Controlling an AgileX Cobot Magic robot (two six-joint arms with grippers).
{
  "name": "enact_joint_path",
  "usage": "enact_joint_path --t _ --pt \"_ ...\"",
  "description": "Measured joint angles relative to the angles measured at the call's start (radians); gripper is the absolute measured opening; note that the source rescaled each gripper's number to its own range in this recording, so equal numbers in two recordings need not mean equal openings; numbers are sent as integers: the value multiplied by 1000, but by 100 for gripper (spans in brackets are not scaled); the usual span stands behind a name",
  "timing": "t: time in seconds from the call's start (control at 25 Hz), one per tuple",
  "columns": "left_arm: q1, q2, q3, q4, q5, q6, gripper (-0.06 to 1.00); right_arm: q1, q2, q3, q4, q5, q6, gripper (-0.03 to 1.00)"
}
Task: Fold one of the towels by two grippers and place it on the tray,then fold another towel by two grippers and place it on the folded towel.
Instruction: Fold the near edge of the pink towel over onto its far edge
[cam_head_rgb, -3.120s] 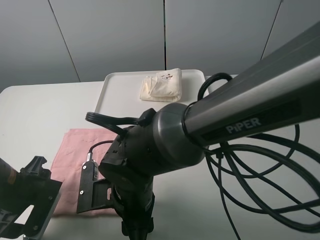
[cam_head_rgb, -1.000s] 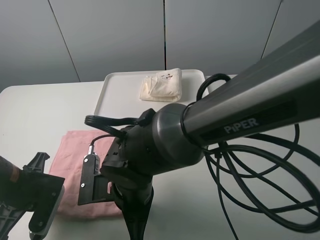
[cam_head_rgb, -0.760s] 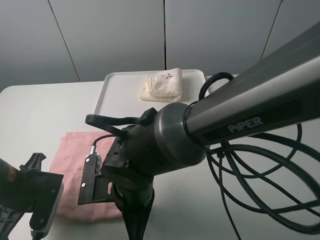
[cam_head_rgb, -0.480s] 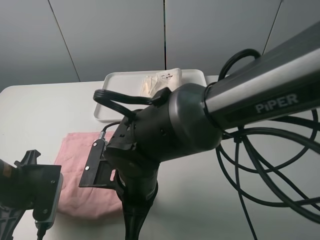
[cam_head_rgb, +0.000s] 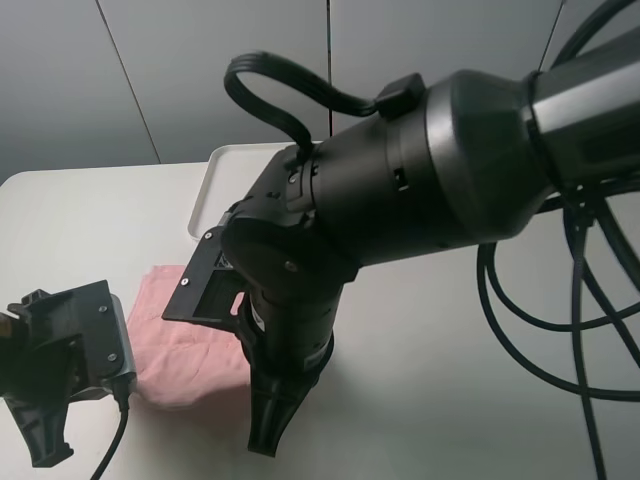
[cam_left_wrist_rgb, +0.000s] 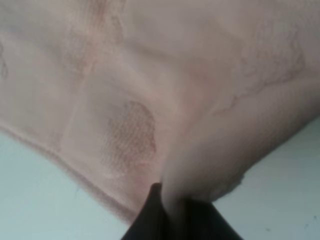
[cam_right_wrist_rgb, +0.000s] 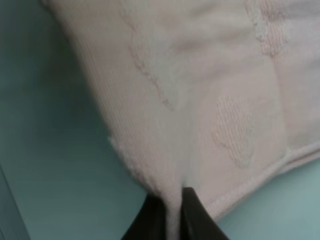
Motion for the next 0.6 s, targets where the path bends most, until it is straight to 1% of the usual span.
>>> enact_joint_path --t 0.16,0.24,0.28,0.4,0.48,0.6 --pt "0 -69 2 -74 28 -32 1 0 -17 0 -2 50 17 0" --pt "0 -109 2 -106 38 -44 1 0 -17 0 -17 56 54 0" --pt "0 -123 2 -114 40 -65 1 0 -17 0 -32 56 91 0" --pt "0 -149 2 -118 36 -175 1 -13 -17 0 -68 45 199 0" --pt "0 -151 2 -118 16 -237 1 -28 -17 0 -84 33 233 0" --pt "0 -153 2 -118 -20 -303 1 -55 -17 0 -111 24 276 0"
